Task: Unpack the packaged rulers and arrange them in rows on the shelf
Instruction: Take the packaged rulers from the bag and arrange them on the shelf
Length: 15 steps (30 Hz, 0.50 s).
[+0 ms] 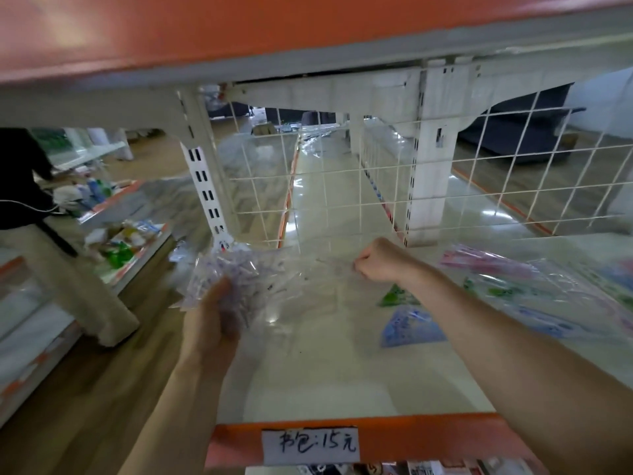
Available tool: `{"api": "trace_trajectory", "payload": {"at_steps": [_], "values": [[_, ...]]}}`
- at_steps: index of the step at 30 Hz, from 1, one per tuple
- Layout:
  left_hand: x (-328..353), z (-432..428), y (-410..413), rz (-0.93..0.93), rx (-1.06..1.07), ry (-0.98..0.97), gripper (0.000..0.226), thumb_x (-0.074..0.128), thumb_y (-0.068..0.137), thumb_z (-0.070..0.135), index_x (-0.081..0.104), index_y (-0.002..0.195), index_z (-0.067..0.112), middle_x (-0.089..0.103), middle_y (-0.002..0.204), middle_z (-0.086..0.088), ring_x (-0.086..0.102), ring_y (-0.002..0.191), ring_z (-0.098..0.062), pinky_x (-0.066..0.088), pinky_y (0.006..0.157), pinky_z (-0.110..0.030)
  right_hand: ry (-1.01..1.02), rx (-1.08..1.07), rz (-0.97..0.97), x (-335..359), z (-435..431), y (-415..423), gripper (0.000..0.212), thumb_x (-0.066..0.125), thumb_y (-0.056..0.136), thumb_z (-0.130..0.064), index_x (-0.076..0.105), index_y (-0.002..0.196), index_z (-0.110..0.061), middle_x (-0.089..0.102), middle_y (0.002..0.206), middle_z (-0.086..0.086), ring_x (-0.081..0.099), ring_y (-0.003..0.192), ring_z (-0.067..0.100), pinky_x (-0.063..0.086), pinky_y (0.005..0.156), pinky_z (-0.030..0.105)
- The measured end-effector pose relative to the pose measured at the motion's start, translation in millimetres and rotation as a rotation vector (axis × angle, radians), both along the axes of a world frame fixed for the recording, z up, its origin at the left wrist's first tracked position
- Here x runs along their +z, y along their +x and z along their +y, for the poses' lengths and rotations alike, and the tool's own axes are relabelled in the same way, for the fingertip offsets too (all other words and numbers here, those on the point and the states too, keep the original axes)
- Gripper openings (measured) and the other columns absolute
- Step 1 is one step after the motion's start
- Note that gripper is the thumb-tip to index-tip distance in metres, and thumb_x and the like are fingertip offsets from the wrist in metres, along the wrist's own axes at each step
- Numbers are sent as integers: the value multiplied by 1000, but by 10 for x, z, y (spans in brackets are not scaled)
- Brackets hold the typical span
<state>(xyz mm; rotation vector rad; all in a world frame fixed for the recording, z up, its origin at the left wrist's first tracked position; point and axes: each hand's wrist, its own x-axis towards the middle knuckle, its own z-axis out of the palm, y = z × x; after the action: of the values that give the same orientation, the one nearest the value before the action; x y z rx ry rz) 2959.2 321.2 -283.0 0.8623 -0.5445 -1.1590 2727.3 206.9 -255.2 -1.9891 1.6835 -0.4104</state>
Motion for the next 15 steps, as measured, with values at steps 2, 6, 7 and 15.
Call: {"api": "trace_trajectory", "payload": {"at_steps": [2,6,7,15], "values": [[-17,-10,-2,26,35,45,20,48,96,11,59,79,17,57,48,9,49,35,0,37,33,-11,-49,2,140,25,15,88,21,50,86,-13,67,97,-6,65,97,15,63,100,30,41,71,26],[-35,-32,33,43,63,63,18,51,95,13,63,83,16,61,54,8,51,38,0,42,37,-12,-242,86,228,79,90,217,30,49,88,-9,69,109,-18,64,119,9,56,116,30,44,87,30],[-41,-38,42,46,68,72,16,51,95,13,62,84,15,61,54,8,50,37,0,41,36,-12,-252,139,219,54,116,274,30,51,90,-13,68,112,-21,62,124,6,54,119,28,43,91,30],[-16,-5,29,-67,70,88,37,56,93,15,57,127,3,62,114,-20,62,100,-33,53,89,-42,-421,207,368,-326,305,491,22,47,92,-6,63,107,-5,62,109,13,57,104,30,45,81,34]]}}
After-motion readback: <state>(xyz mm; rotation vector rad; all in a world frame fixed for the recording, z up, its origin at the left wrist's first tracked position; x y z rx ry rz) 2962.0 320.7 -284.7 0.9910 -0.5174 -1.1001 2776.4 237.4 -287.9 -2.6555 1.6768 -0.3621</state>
